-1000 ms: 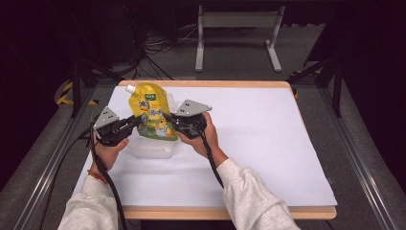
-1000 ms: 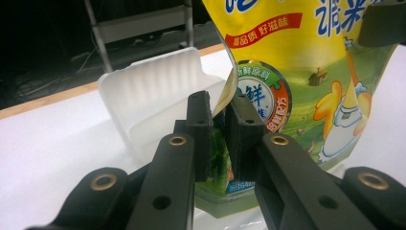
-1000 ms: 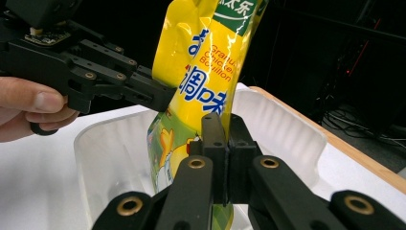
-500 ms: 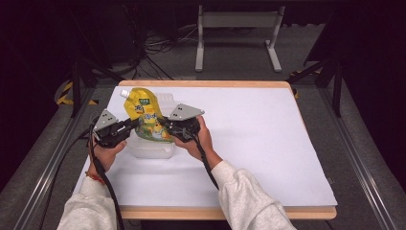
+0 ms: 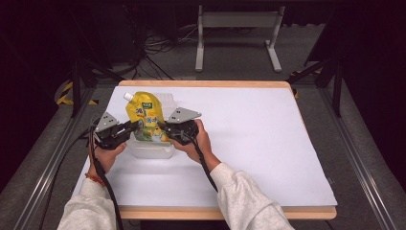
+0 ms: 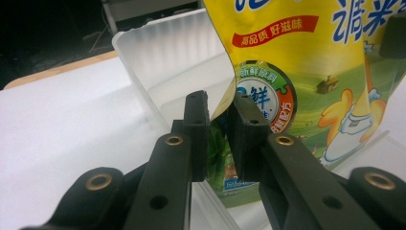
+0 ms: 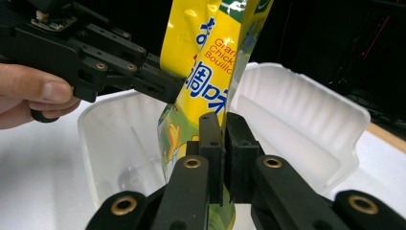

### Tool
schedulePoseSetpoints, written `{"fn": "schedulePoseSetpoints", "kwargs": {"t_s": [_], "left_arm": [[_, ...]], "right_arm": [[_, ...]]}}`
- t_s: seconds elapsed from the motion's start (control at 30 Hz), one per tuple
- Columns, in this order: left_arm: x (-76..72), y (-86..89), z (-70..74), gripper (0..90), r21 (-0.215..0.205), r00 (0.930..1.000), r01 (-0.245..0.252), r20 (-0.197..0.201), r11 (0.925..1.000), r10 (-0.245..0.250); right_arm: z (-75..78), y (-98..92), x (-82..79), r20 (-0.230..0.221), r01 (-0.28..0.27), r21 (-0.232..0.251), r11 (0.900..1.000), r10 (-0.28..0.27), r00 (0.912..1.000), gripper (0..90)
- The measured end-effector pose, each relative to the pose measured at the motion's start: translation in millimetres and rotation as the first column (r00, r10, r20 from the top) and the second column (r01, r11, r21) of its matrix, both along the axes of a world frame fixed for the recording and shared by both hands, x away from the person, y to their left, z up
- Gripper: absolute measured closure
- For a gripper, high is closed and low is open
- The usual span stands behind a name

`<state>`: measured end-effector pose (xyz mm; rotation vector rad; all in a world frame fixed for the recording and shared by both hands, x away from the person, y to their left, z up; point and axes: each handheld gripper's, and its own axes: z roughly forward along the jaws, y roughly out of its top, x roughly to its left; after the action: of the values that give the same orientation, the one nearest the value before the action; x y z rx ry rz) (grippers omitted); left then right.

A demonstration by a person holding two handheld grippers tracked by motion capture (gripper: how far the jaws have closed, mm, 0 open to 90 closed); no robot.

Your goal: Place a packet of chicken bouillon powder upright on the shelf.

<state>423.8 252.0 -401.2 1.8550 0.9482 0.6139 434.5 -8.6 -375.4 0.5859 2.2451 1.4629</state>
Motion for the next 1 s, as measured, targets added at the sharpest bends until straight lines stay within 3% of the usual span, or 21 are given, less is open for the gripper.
{"fn": "schedulePoseSetpoints", "kwargs": {"t_s": [0.23,0.37,0.63,1.0], "left_arm": [[-0.6,-0.4,-4.0,78.3,0.003,0.9999,0.013,-0.007,0.9999,-0.013],[-1.1,-0.1,-4.6,79.0,0.01,0.9998,0.019,-0.004,0.9998,-0.019],[-6.4,-3.6,-5.3,79.8,0.061,0.9998,0.02,0.009,0.998,-0.02],[-9.0,-2.6,-7.7,80.4,0.054,0.9996,0.02,0.019,0.9984,-0.021]], "right_arm": [[-12.0,-1.3,1.4,-0.019,0.006,-0.032,0.999,-0.007,0.9998,87.0],[-17.3,-2.8,2.5,-0.028,0.007,-0.026,1.0,-0.008,0.9996,86.9],[-20.6,-3.5,1.0,-0.029,-0.002,-0.027,1.0,0.001,0.9996,86.5],[-24.4,-4.7,0.1,-0.026,-0.02,-0.034,0.999,0.019,0.9995,84.4]]}}
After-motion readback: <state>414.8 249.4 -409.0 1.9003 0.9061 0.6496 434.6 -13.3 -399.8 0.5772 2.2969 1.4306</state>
